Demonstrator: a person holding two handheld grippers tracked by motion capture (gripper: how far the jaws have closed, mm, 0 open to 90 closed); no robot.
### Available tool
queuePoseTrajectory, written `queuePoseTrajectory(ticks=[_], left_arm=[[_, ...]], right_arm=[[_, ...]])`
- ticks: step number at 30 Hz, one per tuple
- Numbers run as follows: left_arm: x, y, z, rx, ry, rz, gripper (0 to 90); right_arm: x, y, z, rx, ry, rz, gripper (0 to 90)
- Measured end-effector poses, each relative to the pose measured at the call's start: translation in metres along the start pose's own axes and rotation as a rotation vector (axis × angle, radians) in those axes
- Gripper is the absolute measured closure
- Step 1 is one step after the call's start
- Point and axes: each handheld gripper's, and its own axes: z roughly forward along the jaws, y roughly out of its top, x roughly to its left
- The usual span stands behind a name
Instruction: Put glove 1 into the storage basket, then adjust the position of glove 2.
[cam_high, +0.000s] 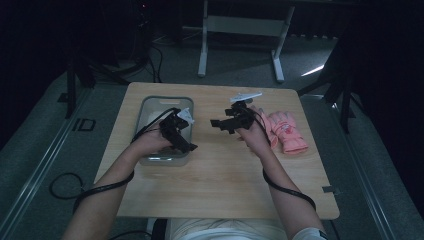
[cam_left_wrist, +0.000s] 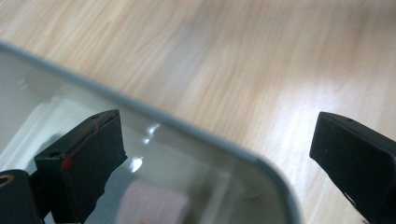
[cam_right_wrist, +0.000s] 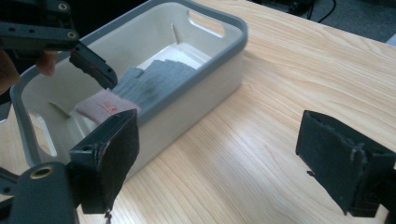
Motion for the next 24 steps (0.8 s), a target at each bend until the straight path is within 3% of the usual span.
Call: queuePoseTrajectory(ticks=[3, 6, 10, 13, 17, 24], left_arm=[[-0.007, 0.007, 0.003, -0.018, 0.008, 0.009, 2.5], [-0.017, 0.014, 0.008, -0.031, 0.016, 0.021, 2.5], [-0.030, 0.023, 0.015, -0.064, -0.019, 0.028, 2.9], [-0.040, 0.028, 0.021, -0.076, -0.022, 0.026, 3.3], [-0.056, 0.031, 0.029, -0.107, -0.018, 0.014, 3.8], [-0.082, 0.028, 0.044, -0.134, -0.005, 0.017, 3.9]], right_arm=[[-0.007, -0.004, -0.010, 0.002, 0.024, 0.009, 12.5], [-0.012, -0.011, -0.020, 0.003, 0.015, 0.019, 12.7], [-0.021, -0.019, -0.031, 0.006, 0.008, 0.017, 11.5], [-0.029, -0.024, -0.039, -0.006, -0.026, 0.026, 16.8], [-0.043, -0.032, -0.052, -0.029, -0.080, 0.030, 31.8], [-0.072, -0.045, -0.072, -0.017, -0.229, 0.018, 45.3]])
